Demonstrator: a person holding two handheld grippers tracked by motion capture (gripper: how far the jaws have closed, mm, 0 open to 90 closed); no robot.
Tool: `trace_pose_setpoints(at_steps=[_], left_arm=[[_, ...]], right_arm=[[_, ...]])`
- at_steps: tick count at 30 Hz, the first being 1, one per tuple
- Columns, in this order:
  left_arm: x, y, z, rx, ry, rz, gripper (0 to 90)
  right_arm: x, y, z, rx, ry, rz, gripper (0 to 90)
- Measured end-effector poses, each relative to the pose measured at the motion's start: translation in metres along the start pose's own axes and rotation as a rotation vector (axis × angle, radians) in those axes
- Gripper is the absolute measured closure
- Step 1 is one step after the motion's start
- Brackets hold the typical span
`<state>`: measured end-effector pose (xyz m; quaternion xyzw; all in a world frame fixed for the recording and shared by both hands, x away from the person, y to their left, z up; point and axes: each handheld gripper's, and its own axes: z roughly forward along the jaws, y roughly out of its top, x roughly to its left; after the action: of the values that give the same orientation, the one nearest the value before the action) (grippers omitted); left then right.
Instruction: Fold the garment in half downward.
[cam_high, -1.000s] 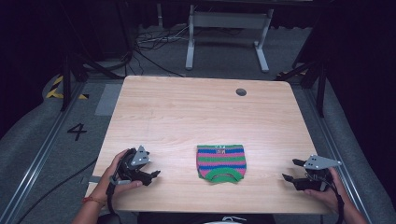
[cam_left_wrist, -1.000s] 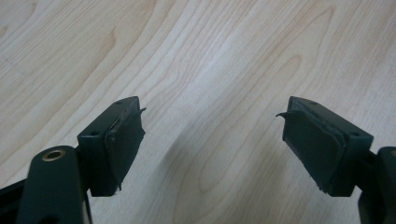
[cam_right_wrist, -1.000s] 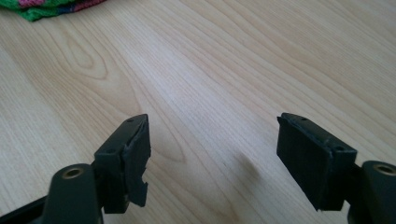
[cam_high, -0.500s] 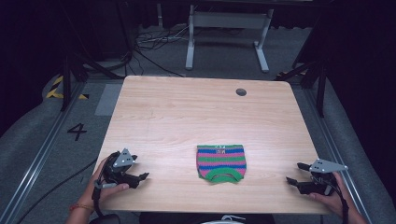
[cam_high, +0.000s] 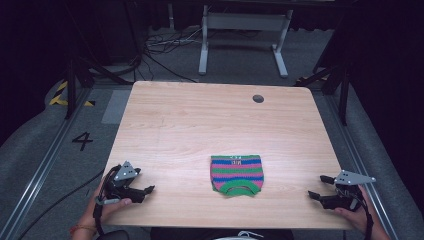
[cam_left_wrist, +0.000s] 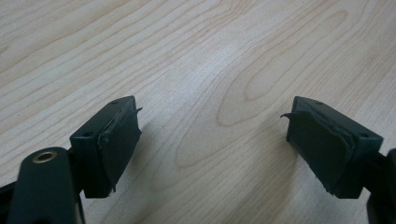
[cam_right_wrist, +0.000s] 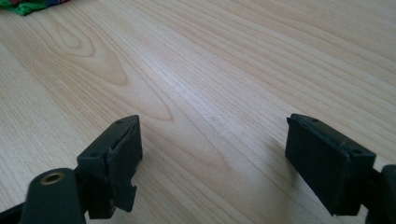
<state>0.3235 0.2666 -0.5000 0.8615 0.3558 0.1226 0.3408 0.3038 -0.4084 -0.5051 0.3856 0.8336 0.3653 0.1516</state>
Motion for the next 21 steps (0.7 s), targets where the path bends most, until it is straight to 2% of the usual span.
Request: trace_pose_setpoints(at_steps=[7, 21], left_arm=[[-0.0014, -0.0011, -0.0007, 0.002, 0.024, -0.025, 15.3], [-0.001, 0.0004, 0.001, 0.014, 0.036, -0.038, 11.2]], right_arm=[[-0.0003, 0.0001, 0.0002, 0.003, -0.008, 0.005, 17.2], [-0.0005, 0.0002, 0.0005, 0.006, -0.017, 0.01, 15.5]])
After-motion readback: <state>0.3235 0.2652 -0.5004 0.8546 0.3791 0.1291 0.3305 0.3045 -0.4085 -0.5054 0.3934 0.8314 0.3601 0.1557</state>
